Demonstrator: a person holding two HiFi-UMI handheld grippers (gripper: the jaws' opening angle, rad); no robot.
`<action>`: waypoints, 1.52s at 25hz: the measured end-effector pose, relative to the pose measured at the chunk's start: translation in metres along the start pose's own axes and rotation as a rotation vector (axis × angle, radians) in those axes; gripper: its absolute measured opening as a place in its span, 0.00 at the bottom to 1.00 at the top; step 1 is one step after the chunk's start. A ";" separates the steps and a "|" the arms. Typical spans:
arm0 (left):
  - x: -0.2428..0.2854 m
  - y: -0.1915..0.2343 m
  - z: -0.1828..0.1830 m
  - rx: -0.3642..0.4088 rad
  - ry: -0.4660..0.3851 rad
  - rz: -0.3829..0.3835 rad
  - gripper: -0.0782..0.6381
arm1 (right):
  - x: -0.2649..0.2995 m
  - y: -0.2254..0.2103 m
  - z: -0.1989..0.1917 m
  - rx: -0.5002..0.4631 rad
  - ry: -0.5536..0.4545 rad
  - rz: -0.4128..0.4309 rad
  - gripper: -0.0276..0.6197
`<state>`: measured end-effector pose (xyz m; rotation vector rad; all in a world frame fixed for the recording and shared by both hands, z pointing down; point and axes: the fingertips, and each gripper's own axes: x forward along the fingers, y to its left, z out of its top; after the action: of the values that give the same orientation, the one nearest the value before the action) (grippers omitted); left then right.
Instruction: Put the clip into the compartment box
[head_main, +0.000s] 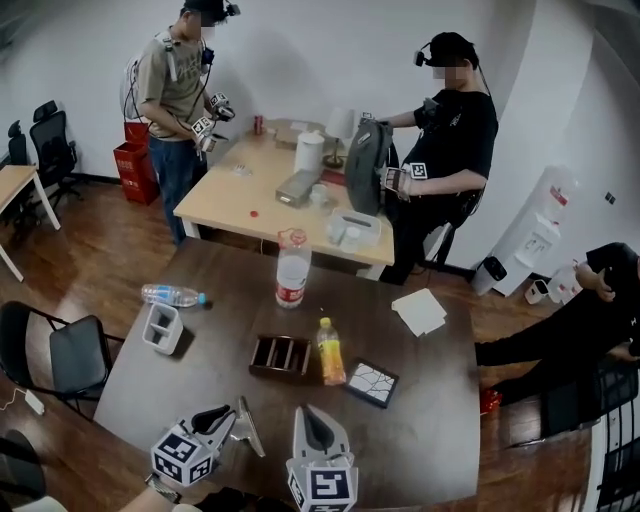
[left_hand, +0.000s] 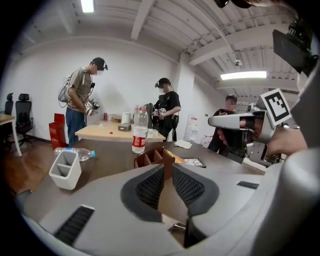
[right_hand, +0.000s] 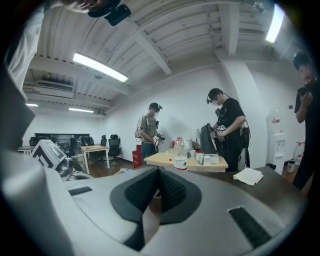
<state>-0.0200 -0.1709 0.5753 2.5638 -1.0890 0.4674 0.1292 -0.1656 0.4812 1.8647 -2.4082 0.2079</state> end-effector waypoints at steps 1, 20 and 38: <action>0.002 0.004 -0.010 -0.015 0.028 0.014 0.19 | 0.003 0.001 -0.006 0.005 0.010 0.004 0.04; 0.024 0.027 -0.152 -0.508 0.367 -0.003 0.25 | 0.042 0.059 -0.125 0.075 0.275 0.197 0.04; 0.051 0.020 -0.160 -0.785 0.374 -0.122 0.16 | 0.044 0.040 -0.130 0.093 0.252 0.171 0.04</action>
<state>-0.0288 -0.1515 0.7433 1.7524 -0.7658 0.3671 0.0773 -0.1766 0.6138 1.5560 -2.4158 0.5405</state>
